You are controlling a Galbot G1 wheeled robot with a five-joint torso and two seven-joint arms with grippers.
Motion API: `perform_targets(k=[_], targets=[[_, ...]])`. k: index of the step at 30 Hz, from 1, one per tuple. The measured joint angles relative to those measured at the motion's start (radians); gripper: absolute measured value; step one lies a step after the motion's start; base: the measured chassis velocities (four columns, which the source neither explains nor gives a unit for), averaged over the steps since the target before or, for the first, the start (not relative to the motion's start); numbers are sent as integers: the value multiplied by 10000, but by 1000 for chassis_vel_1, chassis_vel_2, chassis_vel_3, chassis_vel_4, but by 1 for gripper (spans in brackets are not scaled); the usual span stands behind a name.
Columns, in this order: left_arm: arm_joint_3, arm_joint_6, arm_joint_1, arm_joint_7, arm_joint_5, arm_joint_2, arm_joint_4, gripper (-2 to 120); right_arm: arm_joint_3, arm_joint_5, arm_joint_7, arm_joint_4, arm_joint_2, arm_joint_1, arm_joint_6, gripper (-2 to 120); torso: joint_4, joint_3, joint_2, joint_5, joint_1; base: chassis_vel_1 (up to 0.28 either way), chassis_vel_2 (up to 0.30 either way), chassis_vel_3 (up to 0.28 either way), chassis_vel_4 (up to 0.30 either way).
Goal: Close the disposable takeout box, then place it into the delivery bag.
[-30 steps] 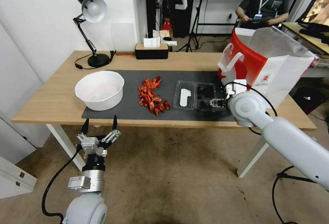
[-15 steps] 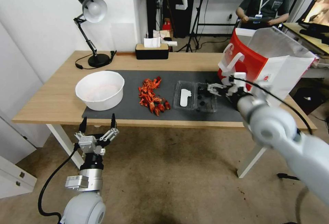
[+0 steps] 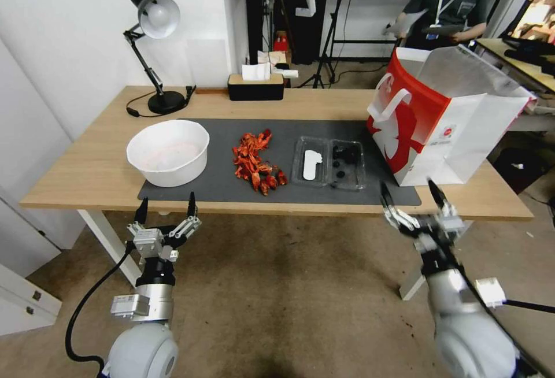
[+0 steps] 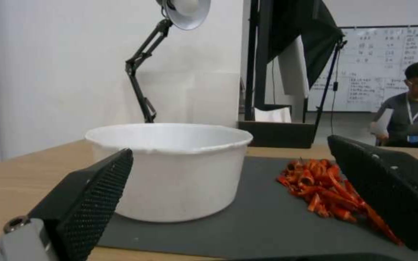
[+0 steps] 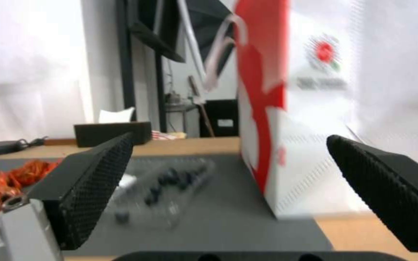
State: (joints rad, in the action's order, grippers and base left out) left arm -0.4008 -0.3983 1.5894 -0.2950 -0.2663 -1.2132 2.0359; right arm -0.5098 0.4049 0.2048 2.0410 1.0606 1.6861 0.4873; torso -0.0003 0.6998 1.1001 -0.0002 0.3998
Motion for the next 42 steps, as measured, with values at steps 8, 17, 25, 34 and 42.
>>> perform_targets(k=[8, 17, 25, 34, 42], targets=[[59, -260, 150, 347, -106, 115, -219, 100, -111, 674, -848, -498, 320, 318, 273, 100, 4, 1, -2, 1, 0, 0, 0, 0, 0], [27, -565, 441, 702, -139, 199, -404, 100, 191, 1182, -1251, -788, 367, 178, -37, 100, 4, 2, -2, 2, 0, 0, 0, 0, 0], [112, -667, 548, 864, -98, 140, -573, 100, 311, 1307, -1271, -812, 277, 46, -400, 100, 3, 2, -2, 2, 1, 0, 0, 0, 0], [179, -677, 565, 906, -84, 124, -680, 100, 325, 1453, -1365, -845, 214, 34, -527, 100, 2, 2, -1, 2, 3, 0, 0, 0, 0], [330, -680, 563, 924, -102, 134, -775, 100, 337, 1493, -1396, -838, 158, -3, -629, 100, 3, 1, -1, 2, 3, 0, 0, 0, 0]])
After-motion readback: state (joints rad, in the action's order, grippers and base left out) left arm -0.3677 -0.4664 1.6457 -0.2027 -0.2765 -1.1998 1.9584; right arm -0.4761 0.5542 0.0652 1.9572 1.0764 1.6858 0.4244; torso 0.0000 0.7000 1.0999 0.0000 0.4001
